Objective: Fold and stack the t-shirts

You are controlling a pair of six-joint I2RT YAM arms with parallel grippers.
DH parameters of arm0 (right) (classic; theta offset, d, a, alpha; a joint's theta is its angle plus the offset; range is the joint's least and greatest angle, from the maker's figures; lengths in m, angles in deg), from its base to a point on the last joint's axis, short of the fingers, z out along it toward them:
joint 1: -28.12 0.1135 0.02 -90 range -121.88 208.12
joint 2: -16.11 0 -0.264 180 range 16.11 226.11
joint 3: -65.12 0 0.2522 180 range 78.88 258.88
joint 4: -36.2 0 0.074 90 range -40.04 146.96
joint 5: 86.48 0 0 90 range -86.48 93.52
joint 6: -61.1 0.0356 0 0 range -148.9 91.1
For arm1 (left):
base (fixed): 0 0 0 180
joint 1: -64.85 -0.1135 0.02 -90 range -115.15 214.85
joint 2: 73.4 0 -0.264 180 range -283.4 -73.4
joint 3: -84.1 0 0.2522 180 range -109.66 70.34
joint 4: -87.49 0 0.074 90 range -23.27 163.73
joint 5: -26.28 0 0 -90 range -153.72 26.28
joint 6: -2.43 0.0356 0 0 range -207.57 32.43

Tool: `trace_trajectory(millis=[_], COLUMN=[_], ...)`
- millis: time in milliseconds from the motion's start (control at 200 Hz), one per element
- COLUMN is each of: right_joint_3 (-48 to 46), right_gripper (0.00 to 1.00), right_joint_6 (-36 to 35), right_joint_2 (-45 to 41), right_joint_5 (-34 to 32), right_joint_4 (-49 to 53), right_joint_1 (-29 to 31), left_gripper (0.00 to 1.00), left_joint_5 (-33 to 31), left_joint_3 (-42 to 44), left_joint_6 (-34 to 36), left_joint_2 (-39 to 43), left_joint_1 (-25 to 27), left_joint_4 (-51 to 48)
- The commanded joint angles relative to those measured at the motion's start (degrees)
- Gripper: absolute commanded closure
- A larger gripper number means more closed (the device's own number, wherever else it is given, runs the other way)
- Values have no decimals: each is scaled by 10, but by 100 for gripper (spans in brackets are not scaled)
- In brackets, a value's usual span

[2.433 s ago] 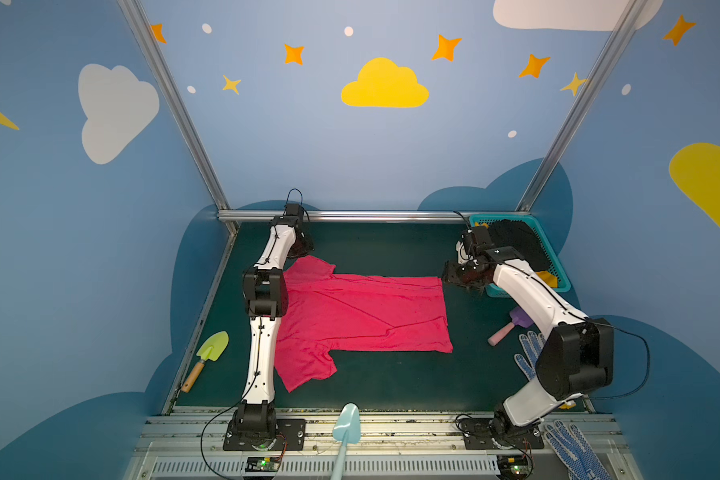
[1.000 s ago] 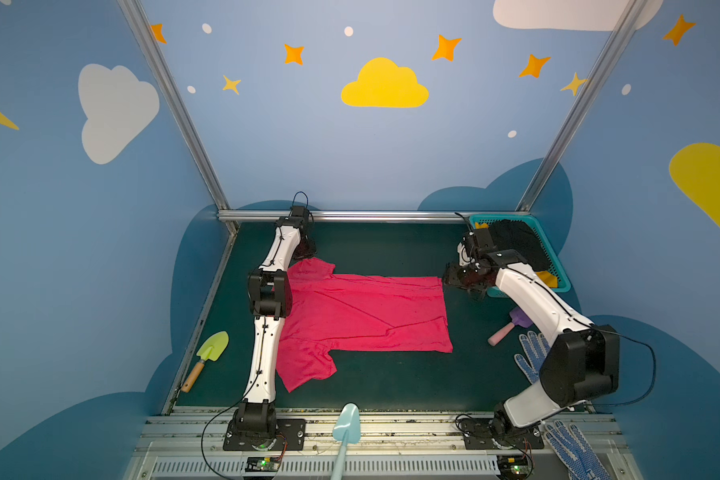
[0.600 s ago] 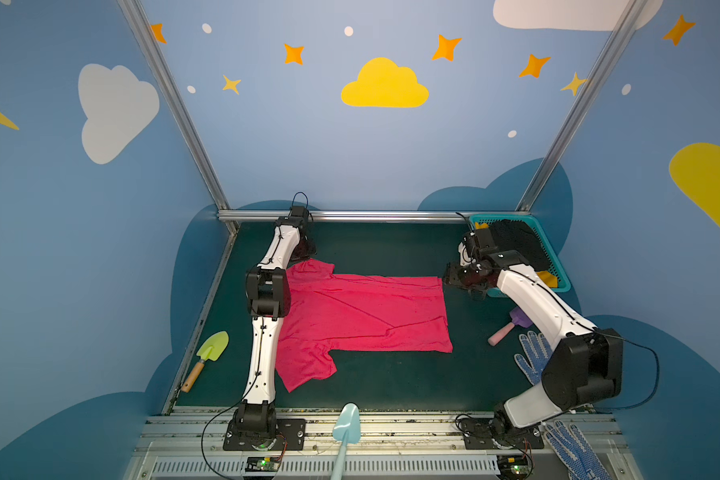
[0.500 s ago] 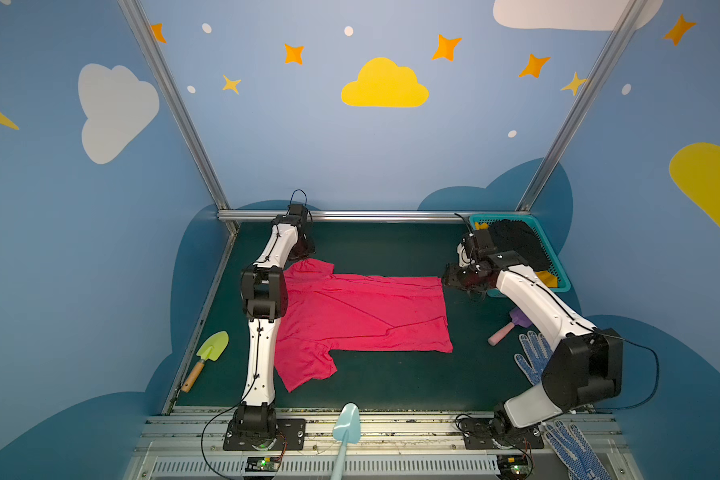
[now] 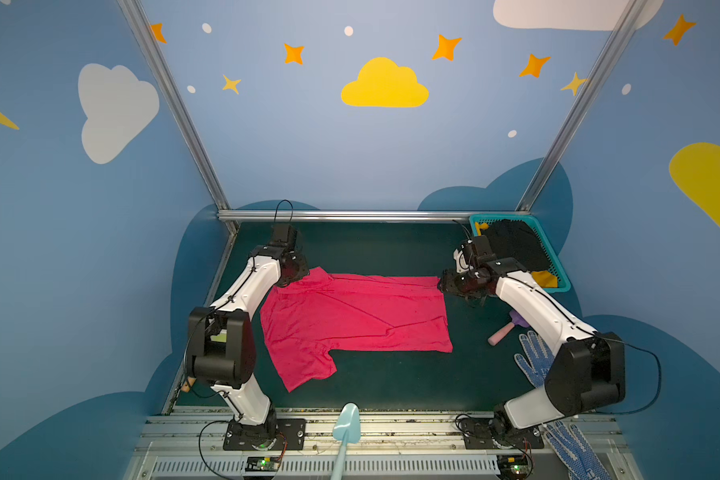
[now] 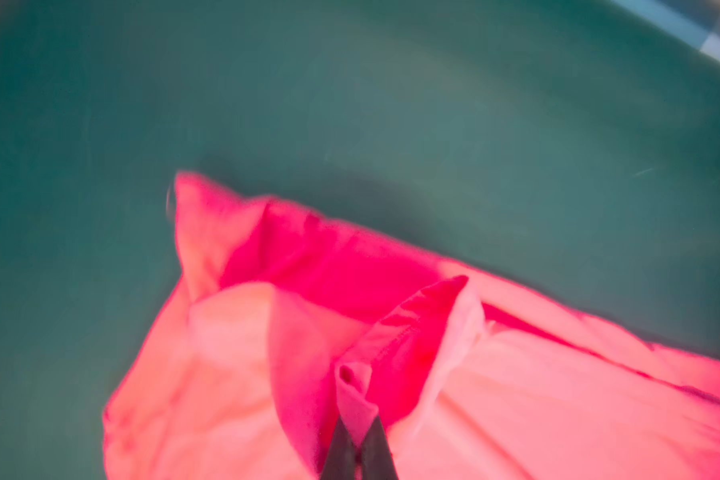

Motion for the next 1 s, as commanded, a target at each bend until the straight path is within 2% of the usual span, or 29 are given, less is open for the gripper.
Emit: trace_trajectory(millis=[0, 205, 345, 446, 511, 541, 731, 851, 996], right_joint_3=[-18, -49, -60, -64, -66, -67, -65, -44, 11], right_gripper=[37, 37, 37, 37, 37, 37, 37, 37, 40], right_joint_6=[5, 14, 15, 14, 14, 15, 14, 8, -8], right_joint_2=[-25, -35, -38, -40, -40, -40, -36, -16, 33], right_joint_5=[17, 31, 34, 34, 34, 35, 36, 42, 45], right_joint_4=[-18, -41, -45, -47, -46, -47, -48, -44, -27], right_joint_1=[5, 11, 15, 17, 17, 18, 20, 21, 23], left_gripper=[95, 95, 93, 83, 69, 63, 58, 48, 44], left_joint_5=[-20, -69, -93, -87, -85, -83, -93, -102, -104], left_joint_3=[69, 187, 243, 267, 277, 280, 287, 270, 188], left_joint_6=[-57, -136, -157, -163, -166, -167, -178, -179, -137], left_joint_2=[73, 184, 224, 233, 234, 232, 258, 278, 214], left_joint_1=[20, 55, 66, 70, 73, 75, 88, 87, 87], left_joint_4=[37, 33, 19, 12, 8, 5, -13, -1, -9])
